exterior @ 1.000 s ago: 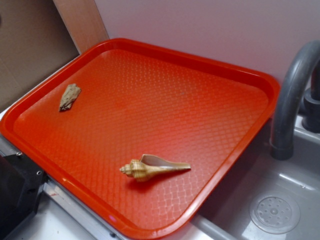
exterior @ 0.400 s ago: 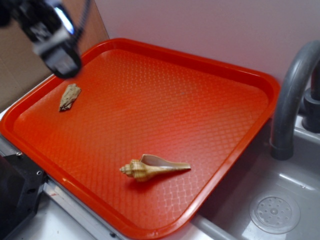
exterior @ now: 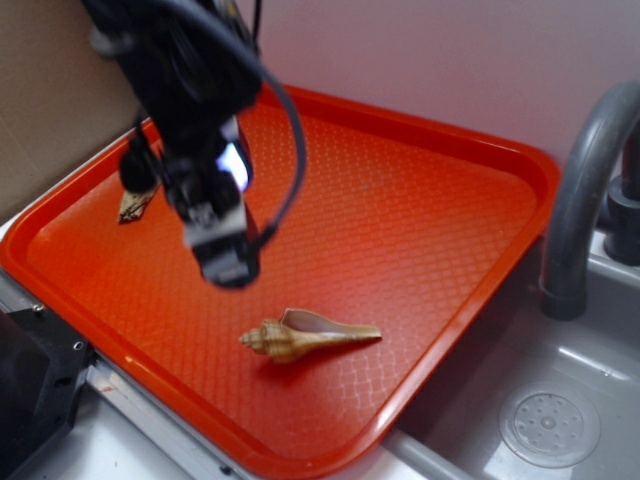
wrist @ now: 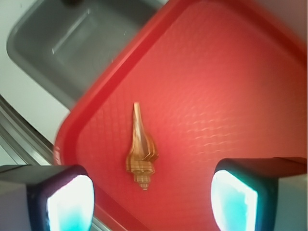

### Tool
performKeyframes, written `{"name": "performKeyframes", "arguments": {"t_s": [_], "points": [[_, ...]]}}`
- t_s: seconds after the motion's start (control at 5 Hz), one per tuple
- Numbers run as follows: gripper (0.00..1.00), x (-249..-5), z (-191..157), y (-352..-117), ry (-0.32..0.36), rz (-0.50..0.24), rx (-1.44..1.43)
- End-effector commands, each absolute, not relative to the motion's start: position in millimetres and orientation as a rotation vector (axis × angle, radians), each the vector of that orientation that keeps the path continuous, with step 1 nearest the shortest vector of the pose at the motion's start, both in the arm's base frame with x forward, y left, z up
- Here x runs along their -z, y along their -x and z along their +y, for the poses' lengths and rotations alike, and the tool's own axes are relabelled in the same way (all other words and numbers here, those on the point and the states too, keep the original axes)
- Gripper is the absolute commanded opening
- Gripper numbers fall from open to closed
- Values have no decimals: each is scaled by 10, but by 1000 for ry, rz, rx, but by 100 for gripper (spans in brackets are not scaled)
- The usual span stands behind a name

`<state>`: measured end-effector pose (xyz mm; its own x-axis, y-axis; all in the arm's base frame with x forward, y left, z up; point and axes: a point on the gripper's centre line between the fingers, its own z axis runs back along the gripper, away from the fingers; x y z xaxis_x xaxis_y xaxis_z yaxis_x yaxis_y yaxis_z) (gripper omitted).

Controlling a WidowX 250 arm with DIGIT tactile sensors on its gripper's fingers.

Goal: Grab the shell.

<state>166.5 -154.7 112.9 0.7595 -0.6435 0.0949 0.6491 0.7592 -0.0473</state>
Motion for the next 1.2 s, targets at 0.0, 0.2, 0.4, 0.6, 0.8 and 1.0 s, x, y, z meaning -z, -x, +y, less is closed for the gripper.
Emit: {"name": "performKeyframes", "arguments": {"t_s": [0.0, 0.2, 0.4, 0.6, 0.8, 1.0], "points": [[100, -623, -1647, -1525, 96, 3, 761], [100, -388, -1686, -1544, 73, 52, 777], [100, -228, -1706, -1562, 28, 111, 763], [0, -122, -1749, -1550, 15, 130, 786], [0, -167, -1744, -1511, 0, 125, 786], [0, -290, -1717, -1457, -1, 104, 798]]}}
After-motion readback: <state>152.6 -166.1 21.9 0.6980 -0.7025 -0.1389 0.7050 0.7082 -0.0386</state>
